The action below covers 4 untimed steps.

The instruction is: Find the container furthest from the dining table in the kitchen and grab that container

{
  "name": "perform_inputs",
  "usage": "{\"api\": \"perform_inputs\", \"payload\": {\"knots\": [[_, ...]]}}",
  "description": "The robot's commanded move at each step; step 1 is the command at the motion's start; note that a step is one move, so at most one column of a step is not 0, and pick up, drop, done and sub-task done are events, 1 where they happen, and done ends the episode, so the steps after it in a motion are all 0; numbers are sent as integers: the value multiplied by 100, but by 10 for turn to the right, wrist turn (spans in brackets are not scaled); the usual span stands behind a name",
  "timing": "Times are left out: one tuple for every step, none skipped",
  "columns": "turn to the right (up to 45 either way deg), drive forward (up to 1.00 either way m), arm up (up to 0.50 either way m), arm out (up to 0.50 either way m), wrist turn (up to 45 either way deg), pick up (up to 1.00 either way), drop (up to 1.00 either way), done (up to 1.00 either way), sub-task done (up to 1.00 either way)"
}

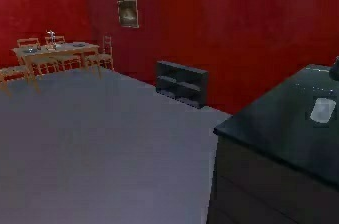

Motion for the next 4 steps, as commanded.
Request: {"api": "perform_inputs", "payload": {"knots": [[-420,0,0,0,0,0,0,0,0],[0,100,0,0,0,0,0,0,0],[0,100,0,0,0,0,0,0,0],[0,100,0,0,0,0,0,0,0]]}}
